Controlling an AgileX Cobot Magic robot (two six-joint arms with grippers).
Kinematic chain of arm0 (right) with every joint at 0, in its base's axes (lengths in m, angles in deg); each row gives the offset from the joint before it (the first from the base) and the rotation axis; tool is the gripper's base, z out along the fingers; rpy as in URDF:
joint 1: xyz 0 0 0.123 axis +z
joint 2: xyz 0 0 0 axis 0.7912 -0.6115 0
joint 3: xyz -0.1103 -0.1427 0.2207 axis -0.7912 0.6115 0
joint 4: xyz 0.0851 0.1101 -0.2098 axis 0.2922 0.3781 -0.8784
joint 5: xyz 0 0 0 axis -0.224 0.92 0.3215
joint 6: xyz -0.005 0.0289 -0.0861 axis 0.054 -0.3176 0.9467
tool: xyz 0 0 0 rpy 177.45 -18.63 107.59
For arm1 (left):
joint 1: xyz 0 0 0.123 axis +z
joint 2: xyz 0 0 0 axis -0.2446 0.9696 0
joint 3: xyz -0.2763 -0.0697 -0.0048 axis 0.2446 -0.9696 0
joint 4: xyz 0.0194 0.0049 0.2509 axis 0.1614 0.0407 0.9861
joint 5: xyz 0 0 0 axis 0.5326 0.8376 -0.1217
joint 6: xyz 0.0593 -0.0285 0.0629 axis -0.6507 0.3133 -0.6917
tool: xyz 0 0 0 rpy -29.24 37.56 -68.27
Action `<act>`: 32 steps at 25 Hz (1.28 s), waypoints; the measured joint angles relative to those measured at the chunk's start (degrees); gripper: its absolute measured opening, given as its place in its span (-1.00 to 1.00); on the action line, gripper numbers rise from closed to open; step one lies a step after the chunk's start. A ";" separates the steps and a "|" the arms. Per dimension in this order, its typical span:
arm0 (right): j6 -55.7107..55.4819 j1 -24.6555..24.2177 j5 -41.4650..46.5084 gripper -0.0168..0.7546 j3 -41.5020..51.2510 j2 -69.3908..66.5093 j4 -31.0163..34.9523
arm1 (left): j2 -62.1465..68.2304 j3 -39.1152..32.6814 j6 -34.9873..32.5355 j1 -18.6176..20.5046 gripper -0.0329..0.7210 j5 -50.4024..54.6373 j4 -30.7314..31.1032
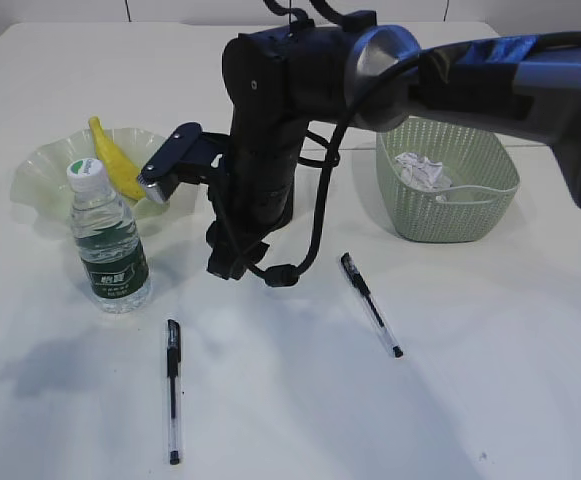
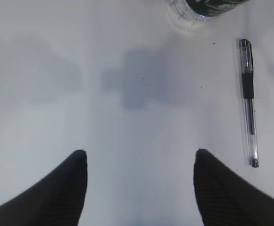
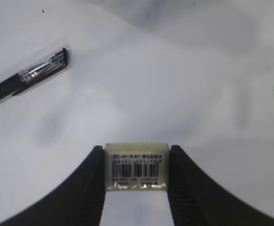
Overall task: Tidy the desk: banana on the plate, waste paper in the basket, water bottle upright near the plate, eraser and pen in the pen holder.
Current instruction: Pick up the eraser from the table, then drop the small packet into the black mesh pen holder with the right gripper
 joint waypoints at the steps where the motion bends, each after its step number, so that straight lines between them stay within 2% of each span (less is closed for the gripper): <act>1: 0.00 -0.09 0.00 -0.17 -0.24 0.41 -0.13 | 0.00 0.00 0.00 0.00 0.40 0.00 0.00; 17: -1.11 -7.07 -2.57 -0.17 -7.89 2.08 -1.13 | 0.00 0.00 0.00 0.00 0.40 0.00 0.00; 32: -1.45 -9.22 -21.97 -0.17 -7.89 2.08 -1.13 | 0.00 0.00 0.00 0.00 0.40 0.09 0.55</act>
